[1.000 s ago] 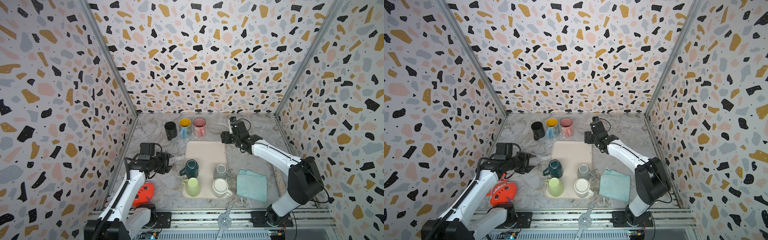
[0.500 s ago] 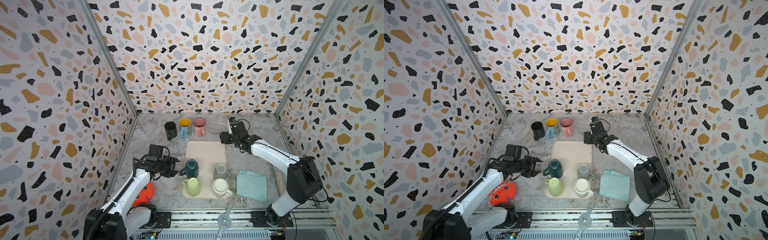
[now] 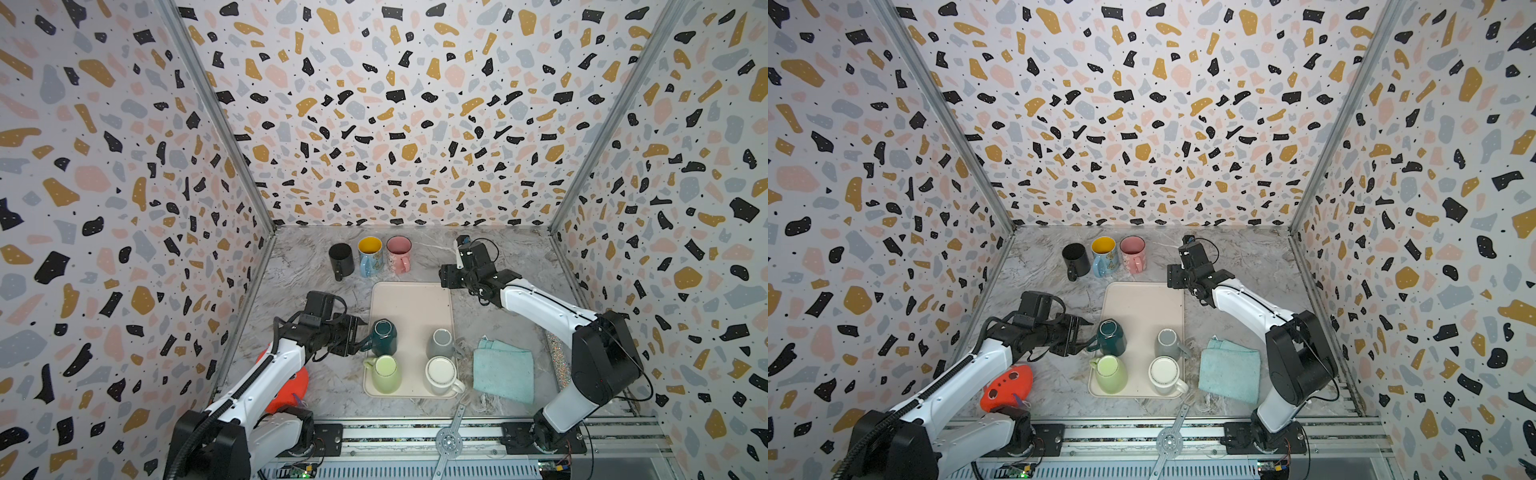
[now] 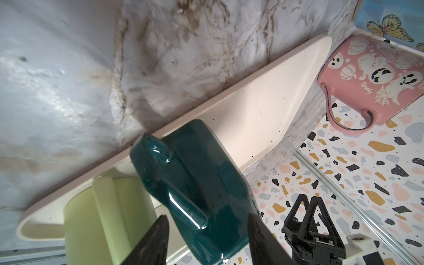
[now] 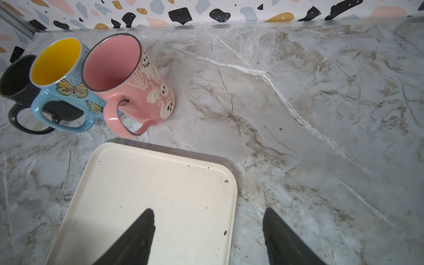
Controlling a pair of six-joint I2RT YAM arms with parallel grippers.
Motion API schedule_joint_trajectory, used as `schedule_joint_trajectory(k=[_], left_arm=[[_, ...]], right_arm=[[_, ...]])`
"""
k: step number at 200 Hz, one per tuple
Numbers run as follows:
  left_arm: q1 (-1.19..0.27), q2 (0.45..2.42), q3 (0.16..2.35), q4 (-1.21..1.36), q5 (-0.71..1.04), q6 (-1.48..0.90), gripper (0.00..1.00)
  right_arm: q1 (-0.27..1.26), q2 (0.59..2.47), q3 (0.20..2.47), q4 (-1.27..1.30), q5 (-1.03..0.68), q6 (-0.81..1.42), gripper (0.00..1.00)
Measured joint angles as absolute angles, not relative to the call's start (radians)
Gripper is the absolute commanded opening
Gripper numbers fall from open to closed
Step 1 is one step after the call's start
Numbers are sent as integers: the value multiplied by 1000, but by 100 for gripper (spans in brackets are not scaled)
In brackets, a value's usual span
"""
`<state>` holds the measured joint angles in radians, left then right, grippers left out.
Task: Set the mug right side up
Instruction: 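Lower the left gripper onto the sideways dark green mug on the tray, then close the left gripper on the dark green mug's body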
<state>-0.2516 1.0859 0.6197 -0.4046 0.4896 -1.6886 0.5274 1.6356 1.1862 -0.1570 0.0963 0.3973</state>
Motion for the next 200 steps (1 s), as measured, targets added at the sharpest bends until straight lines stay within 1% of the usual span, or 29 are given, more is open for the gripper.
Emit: schedule_joint_trajectory(k=[94,158,200], left_arm=[[-268,1166,608,-326,501,-1705,55],[-271,1287,614,-271,524,-1703,52],[-271,1341,640,-265,554,-1669,47]], right_arm=[[521,1653,1186,-156,89,401,76],[511,1660,1186,-156,89,403,76],[502,1666,1186,-156,84,403,76]])
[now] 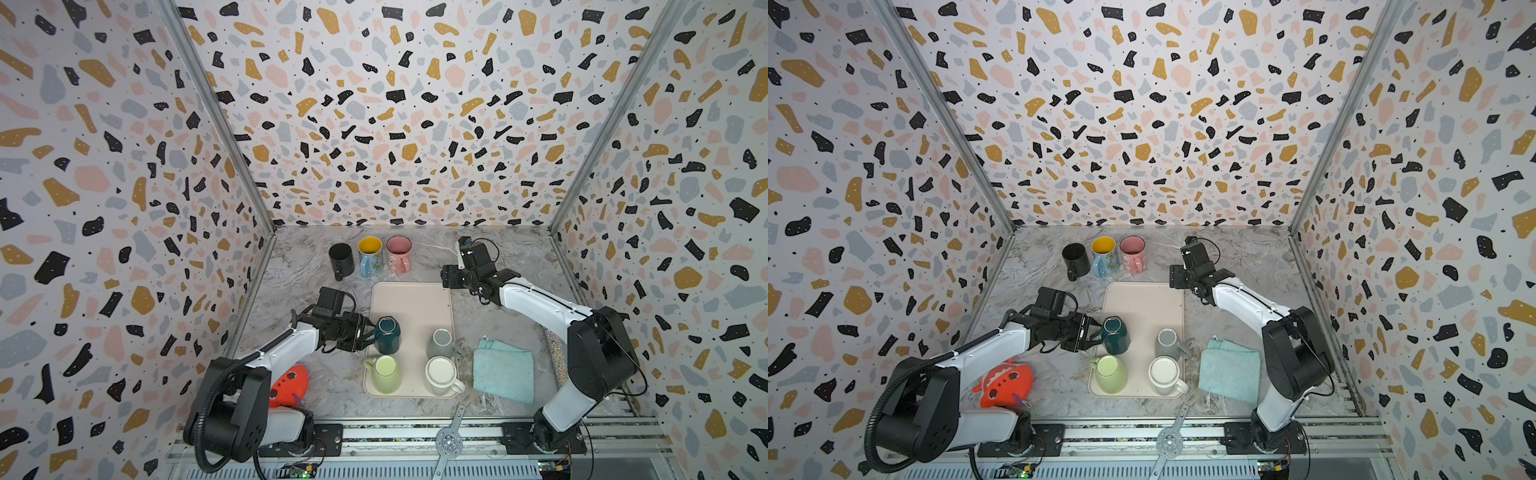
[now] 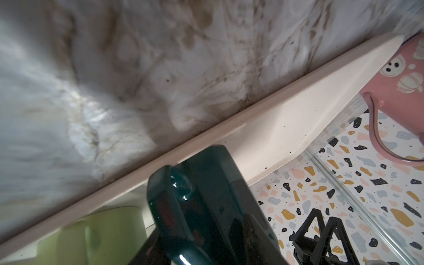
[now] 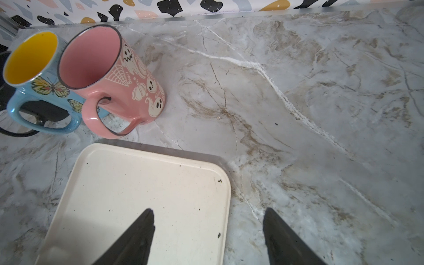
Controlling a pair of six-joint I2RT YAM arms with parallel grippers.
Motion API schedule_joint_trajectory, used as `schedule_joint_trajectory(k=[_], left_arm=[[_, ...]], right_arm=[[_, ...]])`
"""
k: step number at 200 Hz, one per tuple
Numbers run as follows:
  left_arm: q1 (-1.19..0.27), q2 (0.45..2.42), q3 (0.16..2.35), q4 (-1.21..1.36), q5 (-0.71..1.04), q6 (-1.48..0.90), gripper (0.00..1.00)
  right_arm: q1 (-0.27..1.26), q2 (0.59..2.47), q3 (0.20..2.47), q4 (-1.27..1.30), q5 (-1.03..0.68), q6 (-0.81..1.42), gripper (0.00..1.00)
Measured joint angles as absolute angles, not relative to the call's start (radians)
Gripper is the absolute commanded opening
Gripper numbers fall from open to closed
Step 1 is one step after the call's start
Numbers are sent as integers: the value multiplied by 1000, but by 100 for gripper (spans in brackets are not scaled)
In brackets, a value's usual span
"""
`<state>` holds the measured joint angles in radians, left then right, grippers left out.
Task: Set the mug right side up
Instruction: 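Close the left gripper on the dark green mug's body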
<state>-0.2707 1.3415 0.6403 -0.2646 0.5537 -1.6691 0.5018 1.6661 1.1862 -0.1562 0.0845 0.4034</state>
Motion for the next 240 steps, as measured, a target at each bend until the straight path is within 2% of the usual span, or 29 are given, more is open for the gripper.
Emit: schedule_joint_trajectory(k=[144,203,240], left_arm=[[-278,1404,654,-222,592,-1653,19],[-278,1478,689,-161,621,-1648,13],[-278,1534,729,-115,632,-1645,2]], right_arm=[[496,1696,1187,-157,74,404,74],[495,1723,1187,-165,75,404,74],[488,1723,1188,-165,75,404,74]])
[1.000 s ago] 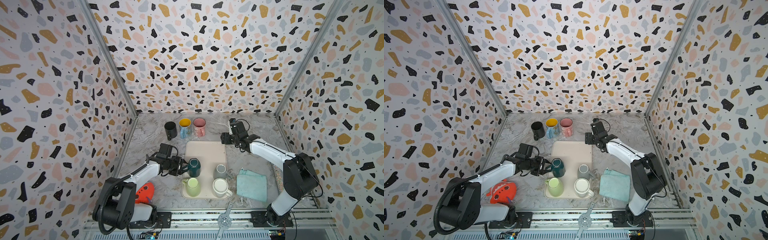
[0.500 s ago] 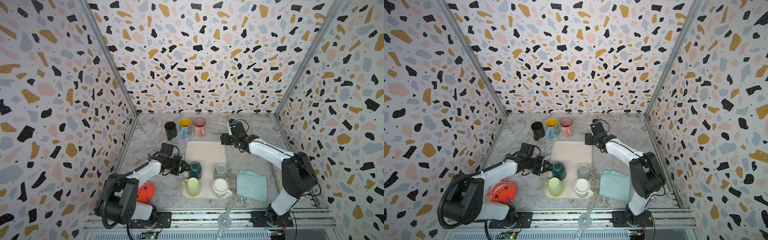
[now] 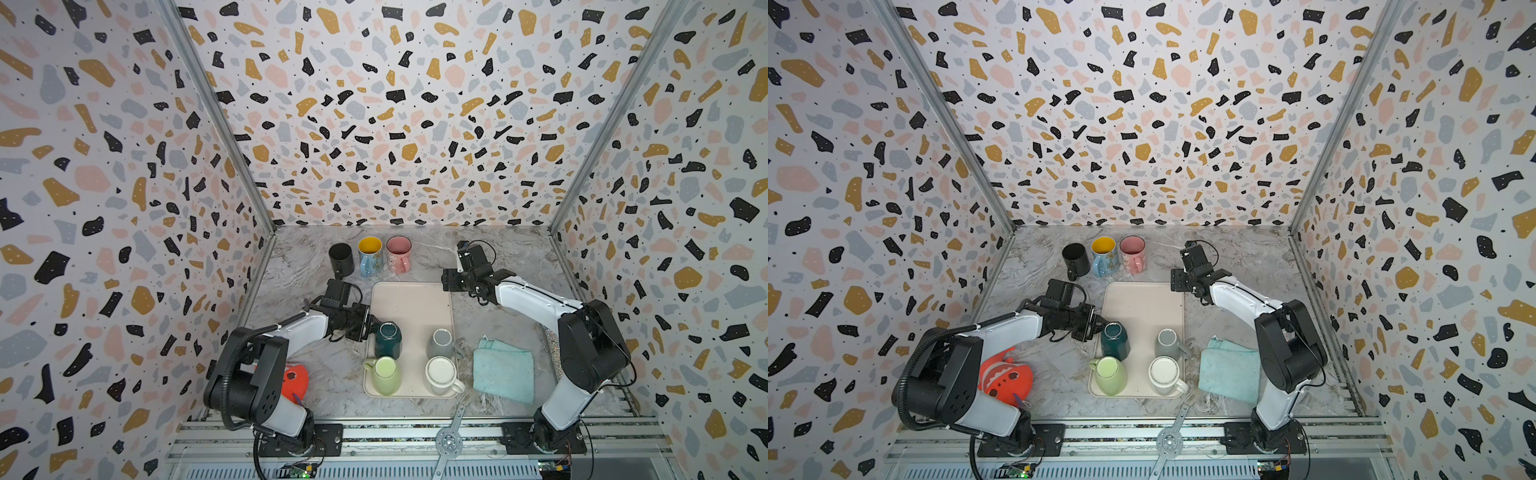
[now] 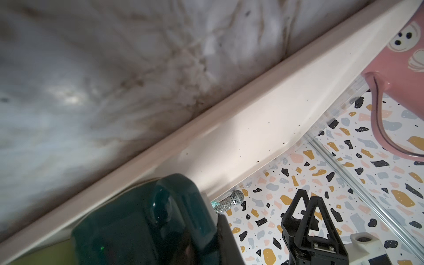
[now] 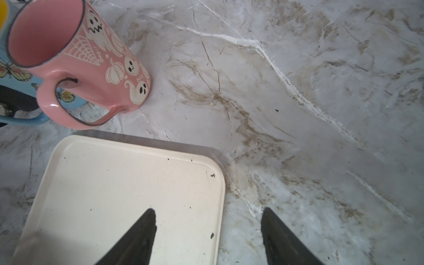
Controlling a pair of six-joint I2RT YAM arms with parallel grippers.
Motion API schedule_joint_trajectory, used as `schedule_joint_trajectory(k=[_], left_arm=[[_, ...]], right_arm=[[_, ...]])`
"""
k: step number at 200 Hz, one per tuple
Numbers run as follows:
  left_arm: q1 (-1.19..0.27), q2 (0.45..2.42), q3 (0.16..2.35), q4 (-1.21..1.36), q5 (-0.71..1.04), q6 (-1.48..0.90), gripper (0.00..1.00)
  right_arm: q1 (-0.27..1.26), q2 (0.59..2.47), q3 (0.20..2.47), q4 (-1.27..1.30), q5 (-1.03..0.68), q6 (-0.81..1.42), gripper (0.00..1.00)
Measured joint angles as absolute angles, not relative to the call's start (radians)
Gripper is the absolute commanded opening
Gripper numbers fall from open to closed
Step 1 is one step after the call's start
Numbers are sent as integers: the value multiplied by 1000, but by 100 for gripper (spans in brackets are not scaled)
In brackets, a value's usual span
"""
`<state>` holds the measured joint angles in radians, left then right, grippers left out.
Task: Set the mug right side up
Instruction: 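Close the left gripper on the dark green mug's body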
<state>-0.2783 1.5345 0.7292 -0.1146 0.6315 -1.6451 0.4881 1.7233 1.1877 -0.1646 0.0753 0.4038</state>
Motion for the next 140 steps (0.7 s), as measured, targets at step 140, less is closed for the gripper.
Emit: schedule_joint_trajectory(k=[140], left_arm=[[-283,1569,870,55,611,-1447,0]], right_arm=[[478,1723,1188,-166,80,404,70]])
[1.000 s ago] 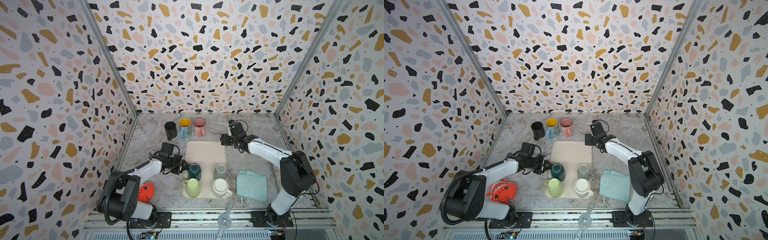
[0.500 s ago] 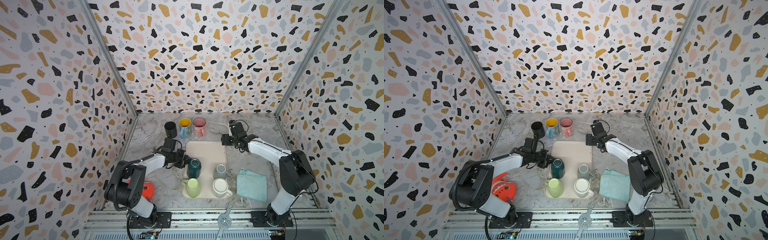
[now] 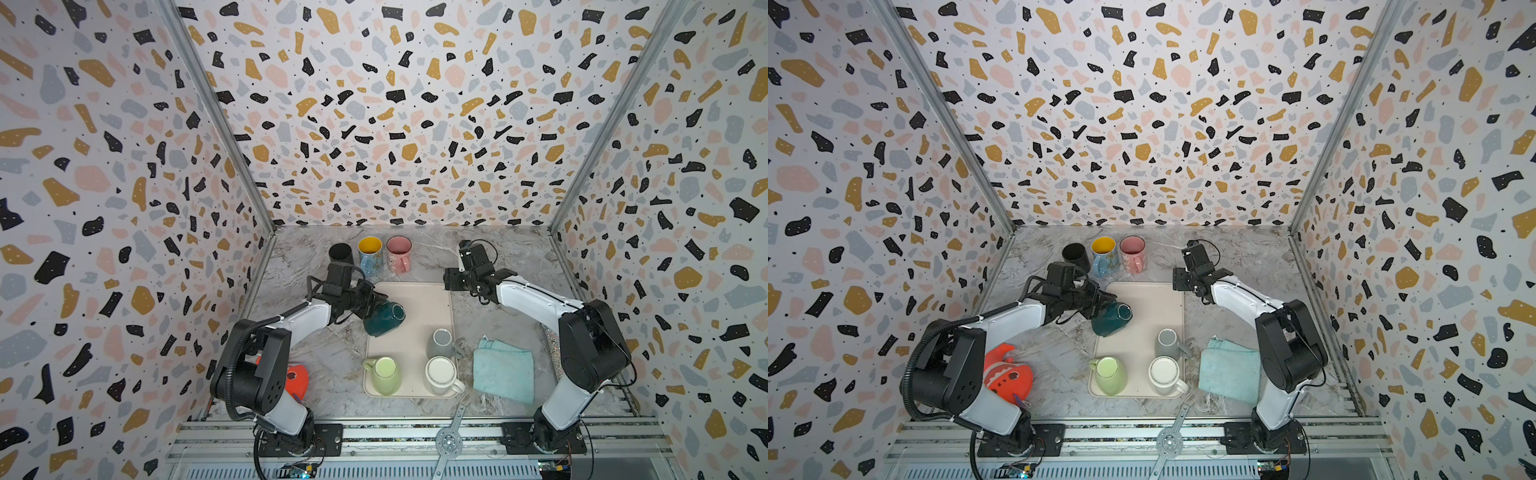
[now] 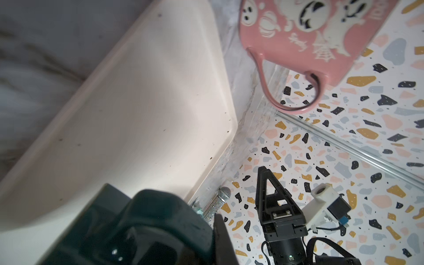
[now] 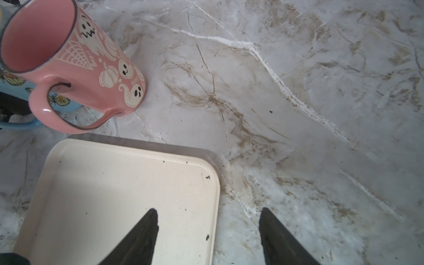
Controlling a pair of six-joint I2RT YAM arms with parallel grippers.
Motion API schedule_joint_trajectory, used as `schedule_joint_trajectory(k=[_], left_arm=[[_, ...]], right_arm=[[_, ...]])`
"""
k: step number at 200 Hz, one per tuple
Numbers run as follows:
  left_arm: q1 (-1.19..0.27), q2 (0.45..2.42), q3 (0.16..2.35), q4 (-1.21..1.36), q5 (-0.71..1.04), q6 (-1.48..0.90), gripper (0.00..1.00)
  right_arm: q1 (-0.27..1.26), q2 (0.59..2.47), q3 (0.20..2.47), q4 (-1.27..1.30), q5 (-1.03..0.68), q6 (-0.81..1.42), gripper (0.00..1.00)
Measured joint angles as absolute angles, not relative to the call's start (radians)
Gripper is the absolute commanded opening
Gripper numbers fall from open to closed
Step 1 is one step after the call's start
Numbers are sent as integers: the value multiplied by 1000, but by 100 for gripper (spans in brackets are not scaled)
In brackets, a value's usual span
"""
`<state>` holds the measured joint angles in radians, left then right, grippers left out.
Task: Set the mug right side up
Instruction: 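Close the left gripper on the dark green mug's body, then lift the dark green mug upright toward the right gripper while the right gripper approaches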
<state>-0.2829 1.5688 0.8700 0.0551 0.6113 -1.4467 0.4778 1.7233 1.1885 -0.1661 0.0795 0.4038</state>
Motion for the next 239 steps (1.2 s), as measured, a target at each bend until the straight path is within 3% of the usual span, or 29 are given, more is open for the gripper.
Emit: schedule_joint_trajectory(k=[87,174,239], left_arm=[[-283,1493,973,12,527,-1103,0],[-330,1332,999,2,259,-643,0],[-504,1277,987,32,-2,-249,0]], right_arm=[[478,1723,1188,-176,79,403,65],[478,1688,1189,-175,52,403,61],[485,1684,1252,-170,3,385,61]])
